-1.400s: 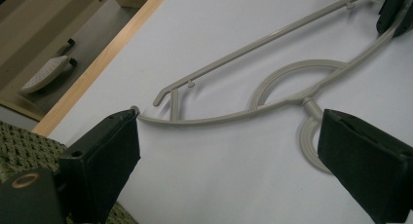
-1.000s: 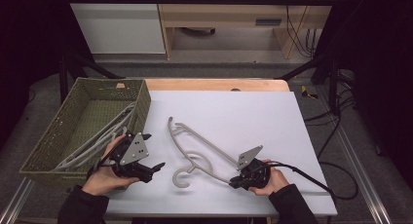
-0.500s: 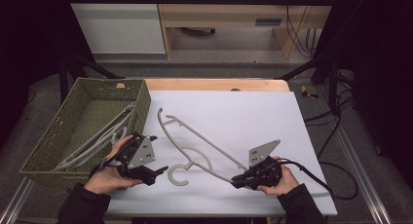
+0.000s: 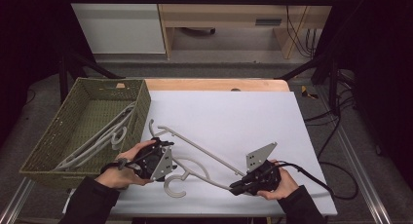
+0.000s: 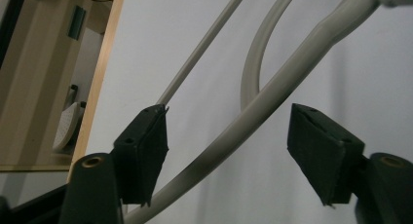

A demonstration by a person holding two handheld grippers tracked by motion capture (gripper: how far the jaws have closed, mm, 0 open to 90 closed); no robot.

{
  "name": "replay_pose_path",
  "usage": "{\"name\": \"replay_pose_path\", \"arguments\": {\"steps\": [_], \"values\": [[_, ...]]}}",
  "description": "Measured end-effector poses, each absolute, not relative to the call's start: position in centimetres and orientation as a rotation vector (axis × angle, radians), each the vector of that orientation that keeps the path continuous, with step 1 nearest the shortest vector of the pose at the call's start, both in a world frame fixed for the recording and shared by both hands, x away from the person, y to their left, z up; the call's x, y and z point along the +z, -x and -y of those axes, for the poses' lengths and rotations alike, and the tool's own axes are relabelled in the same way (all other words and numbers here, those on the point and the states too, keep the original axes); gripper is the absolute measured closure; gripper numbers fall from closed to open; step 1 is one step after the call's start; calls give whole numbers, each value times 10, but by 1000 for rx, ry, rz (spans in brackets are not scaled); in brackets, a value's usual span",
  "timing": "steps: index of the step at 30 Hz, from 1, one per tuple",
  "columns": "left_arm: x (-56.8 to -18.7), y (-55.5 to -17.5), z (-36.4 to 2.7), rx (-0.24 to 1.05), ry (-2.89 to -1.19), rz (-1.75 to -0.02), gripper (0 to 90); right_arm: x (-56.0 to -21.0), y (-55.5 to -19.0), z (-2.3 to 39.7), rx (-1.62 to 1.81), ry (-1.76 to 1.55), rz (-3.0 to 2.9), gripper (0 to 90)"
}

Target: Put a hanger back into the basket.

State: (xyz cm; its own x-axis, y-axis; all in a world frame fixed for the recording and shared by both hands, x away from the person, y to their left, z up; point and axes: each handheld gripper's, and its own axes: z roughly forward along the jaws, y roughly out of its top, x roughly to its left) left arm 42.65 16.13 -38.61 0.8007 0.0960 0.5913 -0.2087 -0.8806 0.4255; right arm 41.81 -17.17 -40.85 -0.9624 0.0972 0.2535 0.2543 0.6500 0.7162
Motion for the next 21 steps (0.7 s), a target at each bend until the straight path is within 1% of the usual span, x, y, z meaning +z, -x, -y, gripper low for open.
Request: {"name": "replay_pose_path", "arguments": {"steps": [1, 2, 3, 4, 5, 11, 14, 16, 18, 21], "values": [[-387, -426, -161, 872, -2510, 101, 378, -408, -418, 172, -1206, 282, 2676, 829], [-387, -426, -161, 883, -2502, 120, 475, -408, -417, 172, -1197, 284, 2675, 829], [-386, -426, -162, 881, -2498, 128, 541, -408, -417, 172, -1194, 279, 2670, 828], [-385, -425, -162, 878, -2502, 129, 541, -408, -417, 172, -1194, 279, 2670, 828], [-385, -425, -163, 881, -2500, 137, 606, -408, -418, 172, -1196, 281, 2669, 828], [-386, -421, -166, 897, -2506, 173, 652, -407, -419, 174, -1228, 274, 2670, 824], [-384, -421, -169, 860, -2503, 163, 693, -404, -419, 176, -1248, 282, 2678, 822], [-382, -419, -170, 881, -2492, 176, 706, -405, -420, 176, -1248, 284, 2685, 821], [-382, -419, -172, 860, -2498, 167, 734, -405, -420, 176, -1241, 281, 2677, 808], [-384, -419, -173, 841, -2508, 153, 742, -406, -420, 175, -1246, 288, 2679, 804]]}}
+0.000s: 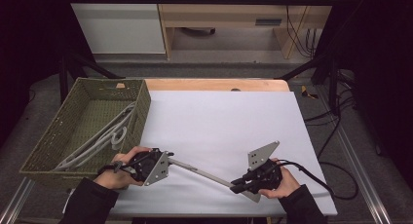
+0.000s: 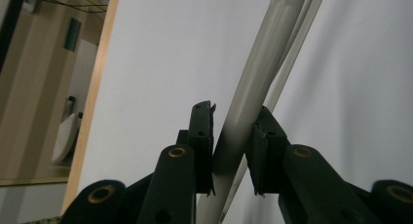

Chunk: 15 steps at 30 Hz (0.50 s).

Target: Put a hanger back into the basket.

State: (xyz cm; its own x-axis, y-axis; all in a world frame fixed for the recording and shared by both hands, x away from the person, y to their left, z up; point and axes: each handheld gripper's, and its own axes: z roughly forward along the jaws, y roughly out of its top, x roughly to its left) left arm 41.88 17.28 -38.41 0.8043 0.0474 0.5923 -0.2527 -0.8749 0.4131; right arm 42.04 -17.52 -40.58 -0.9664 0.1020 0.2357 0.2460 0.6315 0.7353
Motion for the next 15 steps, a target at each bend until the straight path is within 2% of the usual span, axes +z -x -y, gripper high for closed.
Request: {"name": "replay_pose_path", "arguments": {"steps": [13, 15], "values": [[-386, -410, -165, 827, -2534, 107, 814, -403, -427, 187, -1329, 437, 2731, 767], [-384, -409, -164, 823, -2541, 79, 817, -401, -428, 192, -1372, 522, 2747, 727]]}}
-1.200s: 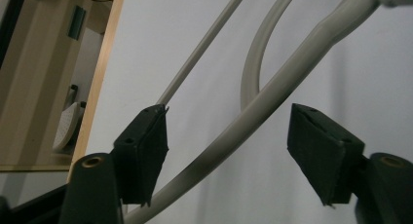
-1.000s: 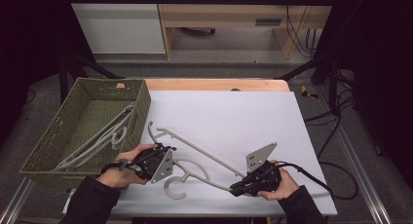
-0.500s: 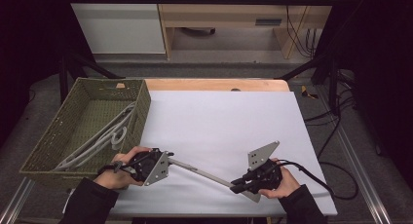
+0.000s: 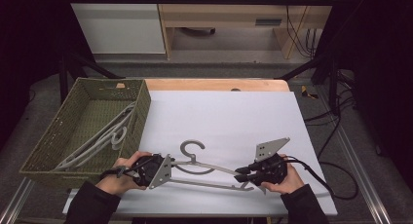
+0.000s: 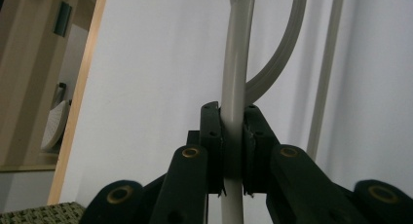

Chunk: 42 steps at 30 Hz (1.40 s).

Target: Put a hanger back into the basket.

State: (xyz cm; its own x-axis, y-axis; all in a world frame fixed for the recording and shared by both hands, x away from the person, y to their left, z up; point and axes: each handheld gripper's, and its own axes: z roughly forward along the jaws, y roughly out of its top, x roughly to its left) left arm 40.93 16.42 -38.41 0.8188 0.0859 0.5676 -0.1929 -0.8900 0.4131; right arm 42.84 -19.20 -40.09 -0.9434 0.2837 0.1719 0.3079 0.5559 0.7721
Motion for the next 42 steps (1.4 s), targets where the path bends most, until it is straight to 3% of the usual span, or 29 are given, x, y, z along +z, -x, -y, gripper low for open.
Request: {"name": "replay_pose_path", "arguments": {"steps": [7, 15, 16, 26, 32, 42], "values": [[-388, -407, -161, 790, -2509, -54, 818, -394, -430, 203, -1507, 704, 2751, 654], [-385, -410, -160, 737, -2459, -306, 818, -388, -429, 219, -1756, 965, 2758, 411], [-381, -410, -162, 731, -2434, -372, 818, -388, -429, 226, -1799, 1010, 2740, 338], [-358, -414, -172, 740, -2344, -566, 818, -392, -428, 251, -1896, 1304, 2696, 107], [-333, -416, -181, 761, -2284, -602, 818, -397, -430, 250, -1853, 1371, 2712, 44], [-274, -424, -206, 825, -2208, -659, 818, -403, -431, 253, -1838, 1463, 2688, 32]]}}
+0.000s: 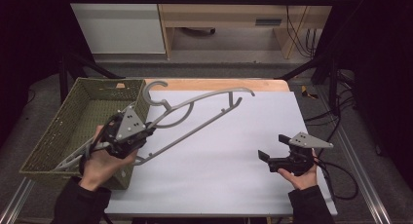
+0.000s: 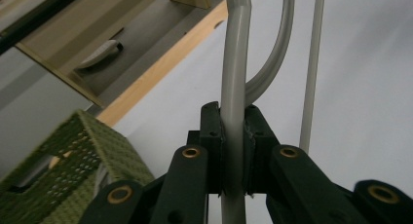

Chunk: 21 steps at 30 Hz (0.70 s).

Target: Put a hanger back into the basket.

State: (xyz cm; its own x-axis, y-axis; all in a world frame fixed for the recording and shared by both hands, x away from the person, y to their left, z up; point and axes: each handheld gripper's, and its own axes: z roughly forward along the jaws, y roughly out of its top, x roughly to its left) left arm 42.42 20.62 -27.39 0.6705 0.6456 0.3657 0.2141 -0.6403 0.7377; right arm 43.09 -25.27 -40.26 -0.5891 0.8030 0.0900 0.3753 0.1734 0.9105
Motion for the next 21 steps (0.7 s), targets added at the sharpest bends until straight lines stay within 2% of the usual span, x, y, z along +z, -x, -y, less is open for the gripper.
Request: {"name": "replay_pose_path", "arguments": {"steps": [7, 9, 21], "values": [[-251, -432, -241, 876, -2182, -727, 817, -404, -431, 254, 1392, -1122, -2040, 27], [-246, -436, -259, 925, -2156, -780, 817, -404, -431, 254, 1396, -1124, -2036, 27], [-255, -456, -323, 1034, -2125, -943, 817, -405, -432, 253, 1396, -1127, -2036, 25]]}}
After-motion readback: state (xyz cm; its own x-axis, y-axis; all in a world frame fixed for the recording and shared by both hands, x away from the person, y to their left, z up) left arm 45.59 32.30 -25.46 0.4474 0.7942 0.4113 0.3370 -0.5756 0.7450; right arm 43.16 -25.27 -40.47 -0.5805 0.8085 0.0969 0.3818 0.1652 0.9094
